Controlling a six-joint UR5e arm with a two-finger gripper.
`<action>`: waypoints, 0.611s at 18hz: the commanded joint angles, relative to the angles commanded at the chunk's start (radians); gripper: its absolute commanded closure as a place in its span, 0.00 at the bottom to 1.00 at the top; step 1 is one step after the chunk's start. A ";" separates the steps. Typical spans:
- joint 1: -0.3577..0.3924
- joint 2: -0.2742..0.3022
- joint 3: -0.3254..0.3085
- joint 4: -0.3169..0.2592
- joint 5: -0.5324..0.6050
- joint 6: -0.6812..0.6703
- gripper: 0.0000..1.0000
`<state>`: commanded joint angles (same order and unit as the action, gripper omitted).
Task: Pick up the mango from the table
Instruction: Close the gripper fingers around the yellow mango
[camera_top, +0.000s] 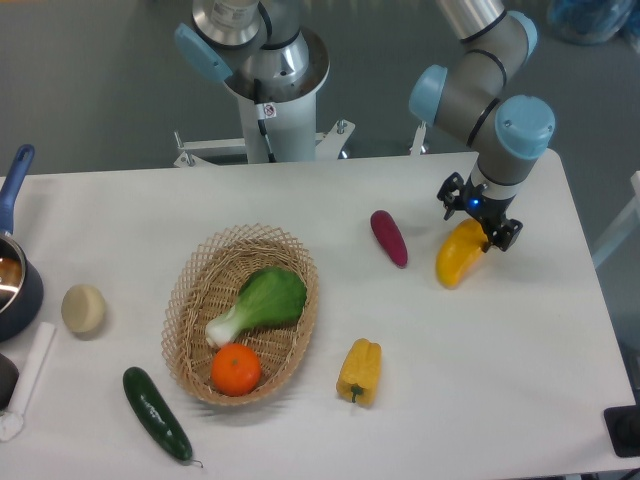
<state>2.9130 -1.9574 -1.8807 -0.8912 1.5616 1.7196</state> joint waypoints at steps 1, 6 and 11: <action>0.000 0.000 0.002 0.000 0.000 0.000 0.21; -0.002 0.000 0.003 0.002 0.000 -0.008 0.43; -0.002 0.002 0.008 0.002 0.000 -0.014 0.57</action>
<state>2.9115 -1.9558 -1.8730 -0.8897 1.5616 1.7058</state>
